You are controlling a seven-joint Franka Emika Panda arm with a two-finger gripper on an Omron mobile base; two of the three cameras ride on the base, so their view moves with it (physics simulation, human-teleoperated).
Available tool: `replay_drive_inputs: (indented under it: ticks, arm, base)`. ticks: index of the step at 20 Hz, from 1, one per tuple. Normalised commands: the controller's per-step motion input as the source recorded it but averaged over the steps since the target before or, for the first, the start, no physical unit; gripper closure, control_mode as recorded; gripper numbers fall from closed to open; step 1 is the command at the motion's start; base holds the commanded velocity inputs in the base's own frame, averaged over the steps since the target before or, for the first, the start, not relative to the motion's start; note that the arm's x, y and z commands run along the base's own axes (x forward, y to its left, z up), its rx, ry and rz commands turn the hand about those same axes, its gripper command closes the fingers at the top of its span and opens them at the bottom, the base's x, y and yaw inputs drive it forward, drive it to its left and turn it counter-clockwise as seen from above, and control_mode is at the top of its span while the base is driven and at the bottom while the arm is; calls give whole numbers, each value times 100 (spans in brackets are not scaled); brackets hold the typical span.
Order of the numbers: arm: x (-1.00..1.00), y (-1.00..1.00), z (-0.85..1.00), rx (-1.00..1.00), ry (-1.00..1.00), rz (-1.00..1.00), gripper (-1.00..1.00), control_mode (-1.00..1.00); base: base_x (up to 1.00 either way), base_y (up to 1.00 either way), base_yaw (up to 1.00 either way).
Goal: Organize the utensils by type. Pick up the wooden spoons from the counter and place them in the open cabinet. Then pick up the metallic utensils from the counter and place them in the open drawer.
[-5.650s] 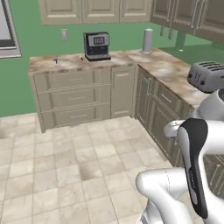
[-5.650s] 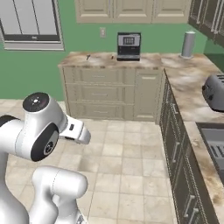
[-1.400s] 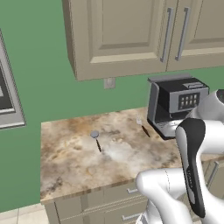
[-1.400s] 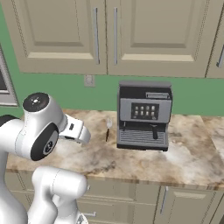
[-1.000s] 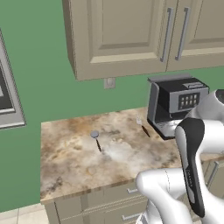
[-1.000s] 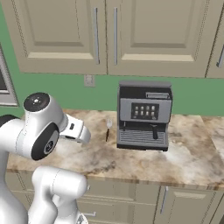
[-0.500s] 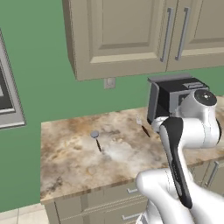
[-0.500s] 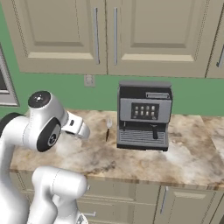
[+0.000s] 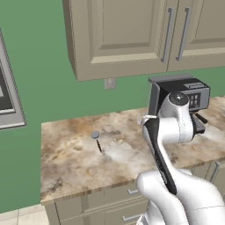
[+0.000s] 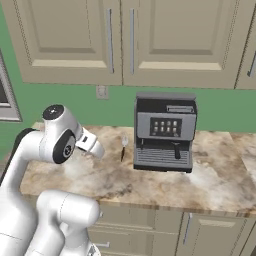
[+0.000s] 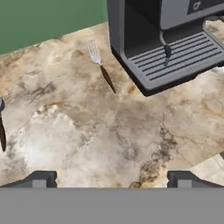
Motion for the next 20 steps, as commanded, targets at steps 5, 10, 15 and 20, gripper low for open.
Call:
replay_drive_inputs:
  ticks: [5, 10, 15, 20]
  arm:
    - [62, -10, -32, 9, 15, -4, -100, -100]
    - [53, -12, -37, 1, 13, 1, -100, -100]
    - [39, -3, -38, -2, 1, 6, -100, -100]
    - [41, -1, -35, -3, 0, 6, -100, -100]
  base:
    - [0, 0, 0]
    - [0, 0, 0]
    - [0, 0, 0]
    - [0, 0, 0]
